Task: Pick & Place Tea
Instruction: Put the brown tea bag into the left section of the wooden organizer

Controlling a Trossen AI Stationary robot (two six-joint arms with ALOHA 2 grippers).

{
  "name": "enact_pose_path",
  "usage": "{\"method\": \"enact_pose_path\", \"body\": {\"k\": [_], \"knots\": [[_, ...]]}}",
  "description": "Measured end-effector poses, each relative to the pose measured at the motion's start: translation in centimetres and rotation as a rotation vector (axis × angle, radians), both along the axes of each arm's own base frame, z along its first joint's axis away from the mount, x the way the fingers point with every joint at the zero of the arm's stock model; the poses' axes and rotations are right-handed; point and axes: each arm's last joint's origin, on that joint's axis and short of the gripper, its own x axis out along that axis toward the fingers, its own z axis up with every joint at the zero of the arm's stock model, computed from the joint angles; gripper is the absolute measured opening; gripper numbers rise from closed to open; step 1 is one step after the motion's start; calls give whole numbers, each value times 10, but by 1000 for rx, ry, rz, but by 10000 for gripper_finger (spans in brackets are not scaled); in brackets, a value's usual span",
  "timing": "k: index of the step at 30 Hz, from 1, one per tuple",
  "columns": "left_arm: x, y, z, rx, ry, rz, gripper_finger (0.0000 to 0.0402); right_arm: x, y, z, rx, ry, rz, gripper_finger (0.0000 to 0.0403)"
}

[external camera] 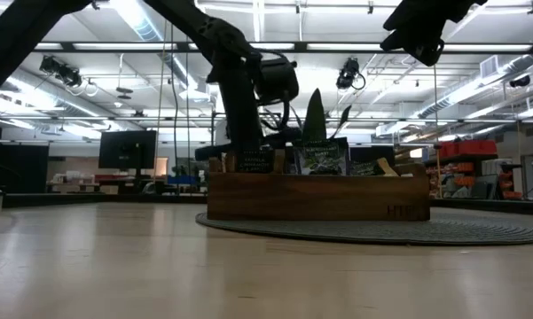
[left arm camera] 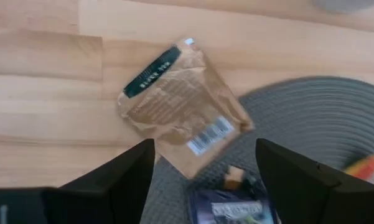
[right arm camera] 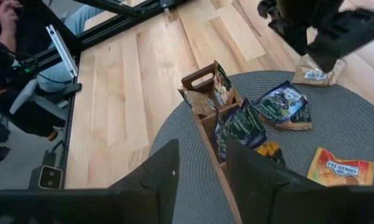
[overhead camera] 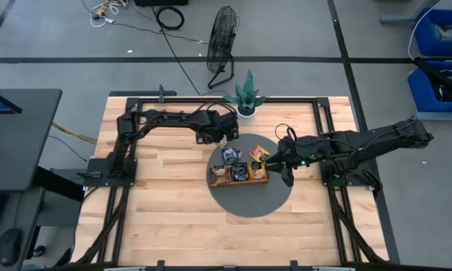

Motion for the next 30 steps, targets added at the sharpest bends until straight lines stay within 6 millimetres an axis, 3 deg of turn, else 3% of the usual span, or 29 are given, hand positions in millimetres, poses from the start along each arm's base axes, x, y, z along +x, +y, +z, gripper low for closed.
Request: {"method": "enact_pose_path", "body": {"k": [10, 18, 30], "knots": [[5, 8, -25, -12, 18, 37, 257, 1, 0, 2, 28, -21, -18, 139], [6, 10, -29, -27, 23, 15, 228, 2, 0, 2, 42, -27, -26, 139], [6, 7, -30, 3, 47, -45, 75, 2, 0, 2, 35, -26, -22, 139]]}}
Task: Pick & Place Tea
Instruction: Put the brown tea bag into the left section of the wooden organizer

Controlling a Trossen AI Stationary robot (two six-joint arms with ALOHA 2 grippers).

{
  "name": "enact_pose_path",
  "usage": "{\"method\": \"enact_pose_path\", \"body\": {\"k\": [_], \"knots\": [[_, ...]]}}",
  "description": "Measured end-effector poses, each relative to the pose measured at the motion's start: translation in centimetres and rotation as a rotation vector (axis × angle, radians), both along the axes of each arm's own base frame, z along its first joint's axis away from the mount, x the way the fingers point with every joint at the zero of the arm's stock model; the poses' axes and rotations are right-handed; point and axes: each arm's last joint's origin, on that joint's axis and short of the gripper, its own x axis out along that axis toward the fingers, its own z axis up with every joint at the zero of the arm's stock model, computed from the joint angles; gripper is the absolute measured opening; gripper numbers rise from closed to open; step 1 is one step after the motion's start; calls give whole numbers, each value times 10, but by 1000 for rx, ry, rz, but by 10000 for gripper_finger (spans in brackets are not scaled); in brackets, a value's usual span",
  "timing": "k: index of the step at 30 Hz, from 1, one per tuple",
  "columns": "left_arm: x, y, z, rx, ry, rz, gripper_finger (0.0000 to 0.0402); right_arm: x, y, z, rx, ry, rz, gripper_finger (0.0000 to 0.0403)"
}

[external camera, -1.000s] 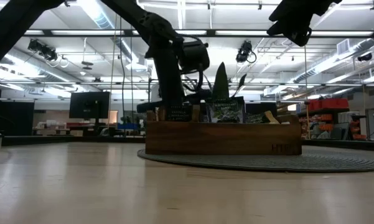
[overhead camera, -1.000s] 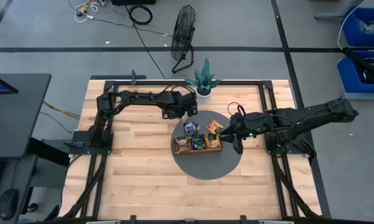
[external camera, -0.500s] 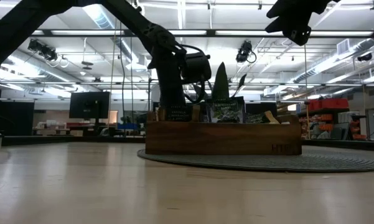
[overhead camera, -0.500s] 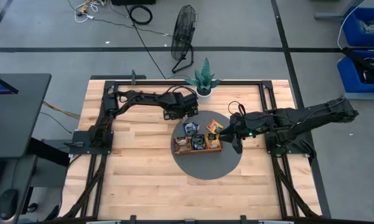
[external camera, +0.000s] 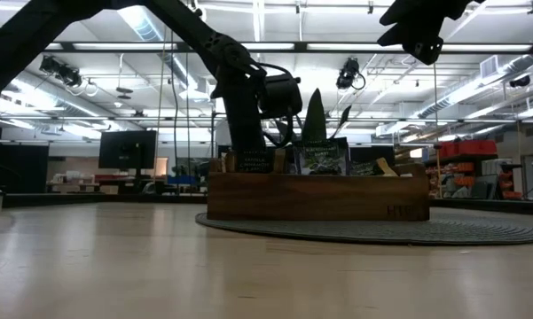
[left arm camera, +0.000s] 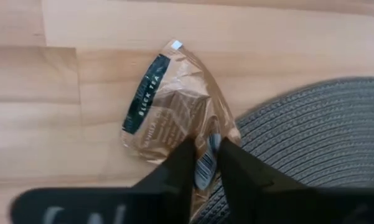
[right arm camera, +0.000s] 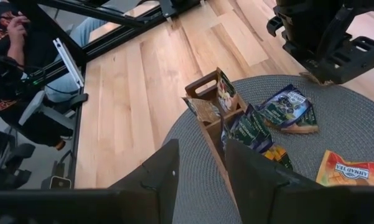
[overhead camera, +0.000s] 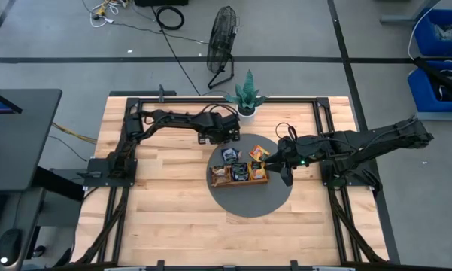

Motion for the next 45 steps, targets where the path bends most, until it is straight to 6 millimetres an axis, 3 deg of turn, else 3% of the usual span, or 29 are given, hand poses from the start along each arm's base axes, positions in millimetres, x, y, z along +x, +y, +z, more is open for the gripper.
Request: {"method": "enact_pose_path", "body": {"k": [5, 11, 17, 26, 33, 37, 45], "knots": [[-1, -4, 3, 9, 18, -54, 21, 0, 0, 0, 0, 2, 0, 139], [-4, -9, 21, 45, 12, -125, 23, -1, 0, -1, -8, 16, 4, 139], [-10, -26, 70, 159, -51, -354, 22, -1, 0, -2, -17, 27, 8, 139], [-44, -89, 178, 411, -278, -764, 25, -2, 0, -2, -39, 26, 23, 139], [-65, -137, 245, 563, -668, -998, 25, 5, 1, 9, -98, -116, 67, 139], [-68, -154, 263, 616, -820, -1023, 26, 11, 2, 24, -160, -289, 97, 139], [-64, -176, 274, 602, -1007, -1068, 26, 15, 3, 51, -335, -577, 138, 139]]}}
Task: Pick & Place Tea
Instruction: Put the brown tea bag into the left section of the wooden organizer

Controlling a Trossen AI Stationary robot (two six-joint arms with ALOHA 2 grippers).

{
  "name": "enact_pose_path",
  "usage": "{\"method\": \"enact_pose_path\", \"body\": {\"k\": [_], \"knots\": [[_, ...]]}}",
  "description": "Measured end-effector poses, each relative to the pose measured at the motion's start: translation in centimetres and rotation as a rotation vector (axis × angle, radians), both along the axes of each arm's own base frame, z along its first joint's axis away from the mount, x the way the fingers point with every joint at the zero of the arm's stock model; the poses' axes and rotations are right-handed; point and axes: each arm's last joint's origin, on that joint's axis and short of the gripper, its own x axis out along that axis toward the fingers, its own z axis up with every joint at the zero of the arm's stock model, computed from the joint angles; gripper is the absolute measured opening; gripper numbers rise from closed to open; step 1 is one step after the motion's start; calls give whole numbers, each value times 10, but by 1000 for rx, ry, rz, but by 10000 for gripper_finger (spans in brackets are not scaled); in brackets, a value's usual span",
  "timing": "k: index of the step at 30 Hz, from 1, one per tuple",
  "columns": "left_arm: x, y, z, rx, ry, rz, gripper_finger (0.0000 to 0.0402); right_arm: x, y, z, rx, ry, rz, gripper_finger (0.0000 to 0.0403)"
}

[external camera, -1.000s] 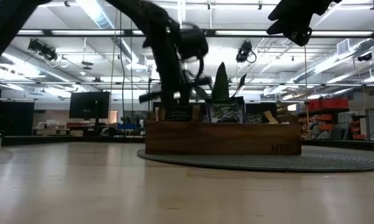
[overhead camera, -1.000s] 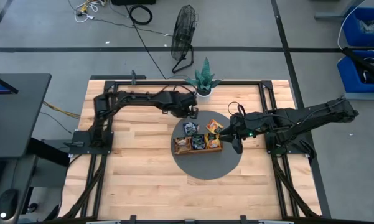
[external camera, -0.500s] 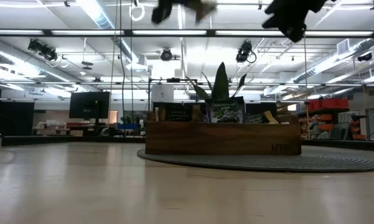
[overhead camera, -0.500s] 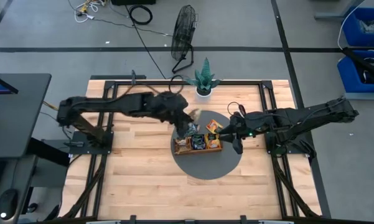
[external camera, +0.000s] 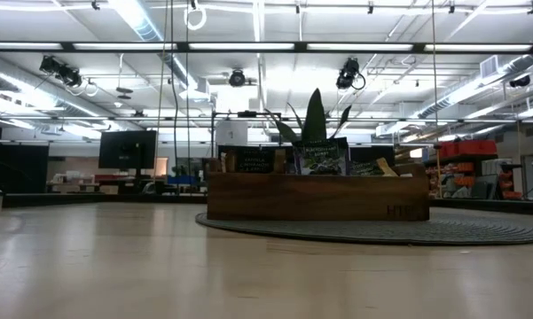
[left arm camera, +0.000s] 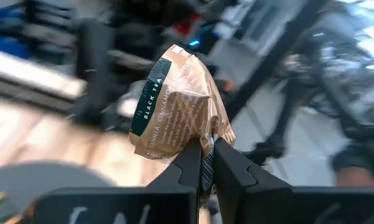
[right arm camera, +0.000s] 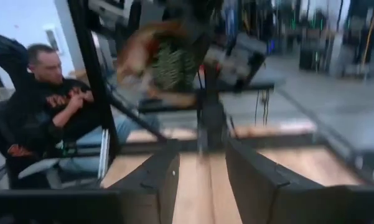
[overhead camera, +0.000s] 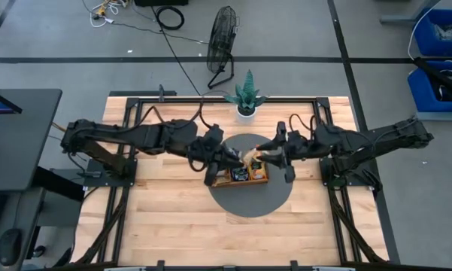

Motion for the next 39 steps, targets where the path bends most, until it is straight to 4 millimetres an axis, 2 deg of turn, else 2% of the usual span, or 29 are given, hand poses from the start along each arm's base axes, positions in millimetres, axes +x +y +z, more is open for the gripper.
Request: {"method": "enact_pose_path", "body": {"k": [5, 11, 18, 27, 30, 34, 39], "knots": [[-1, -13, 14, -33, -145, -111, 24, -1, 3, 8, -32, -83, 91, 139], [0, -19, 22, -41, -244, -138, 27, -3, 7, 18, 27, -183, 260, 139], [14, -21, 16, -48, -301, -140, 27, -6, 7, 30, 83, -296, 274, 149], [29, -24, 9, -62, -371, -150, 27, -4, 7, 30, 170, -290, 276, 234], [34, -23, 5, -76, -368, -146, 27, -1, 7, 30, 205, -304, 282, 250], [41, -23, -3, -84, -343, -140, 26, 3, 8, 27, 209, -286, 281, 249], [43, -21, -5, -84, -343, -132, 28, 7, 9, 24, 213, -273, 282, 225]]}}
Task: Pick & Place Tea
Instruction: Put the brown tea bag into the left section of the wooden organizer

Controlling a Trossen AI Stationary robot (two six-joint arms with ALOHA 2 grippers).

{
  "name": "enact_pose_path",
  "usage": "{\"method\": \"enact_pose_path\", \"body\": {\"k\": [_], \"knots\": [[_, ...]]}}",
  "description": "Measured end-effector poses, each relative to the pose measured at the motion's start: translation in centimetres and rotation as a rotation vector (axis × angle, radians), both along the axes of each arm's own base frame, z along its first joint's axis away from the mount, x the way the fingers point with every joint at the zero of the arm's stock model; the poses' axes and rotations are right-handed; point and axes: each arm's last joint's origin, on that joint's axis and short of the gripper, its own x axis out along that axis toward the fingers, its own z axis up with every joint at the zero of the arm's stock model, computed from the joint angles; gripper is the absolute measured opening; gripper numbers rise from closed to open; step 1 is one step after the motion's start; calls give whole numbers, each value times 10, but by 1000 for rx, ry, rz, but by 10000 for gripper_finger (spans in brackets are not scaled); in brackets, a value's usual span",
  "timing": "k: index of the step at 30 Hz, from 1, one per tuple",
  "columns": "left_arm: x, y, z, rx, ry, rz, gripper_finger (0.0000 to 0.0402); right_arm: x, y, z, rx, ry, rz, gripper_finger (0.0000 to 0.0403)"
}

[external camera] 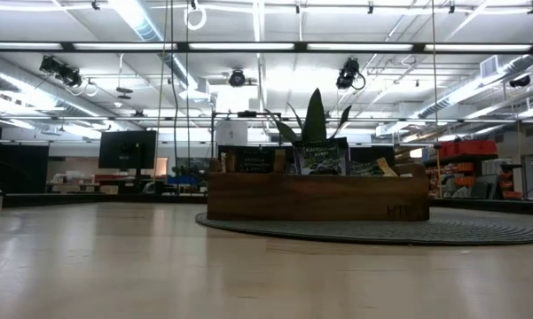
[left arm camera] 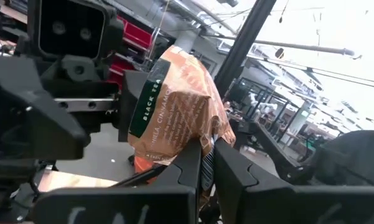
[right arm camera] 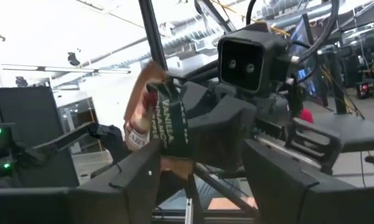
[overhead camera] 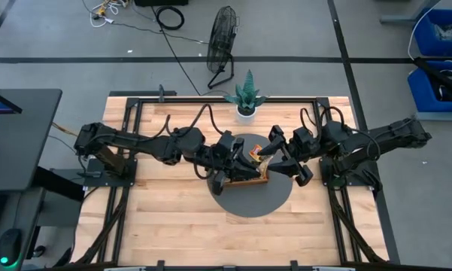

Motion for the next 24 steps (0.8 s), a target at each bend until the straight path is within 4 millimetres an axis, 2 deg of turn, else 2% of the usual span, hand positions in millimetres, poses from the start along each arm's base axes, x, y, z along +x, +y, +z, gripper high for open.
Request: {"method": "enact_pose_path", "body": {"k": [5, 10, 12, 24], "knots": [[1, 0, -1, 2, 1, -8, 28, 1, 1, -1, -41, -9, 25, 162], [1, 1, -1, 7, 2, -6, 30, 0, 2, -1, -88, -23, 50, 44], [1, 1, -1, 7, 2, -6, 31, 0, 3, -1, -105, -30, 61, 13], [2, 2, -4, -4, 43, -11, 41, -2, 2, -1, -105, -25, 67, 2]]}}
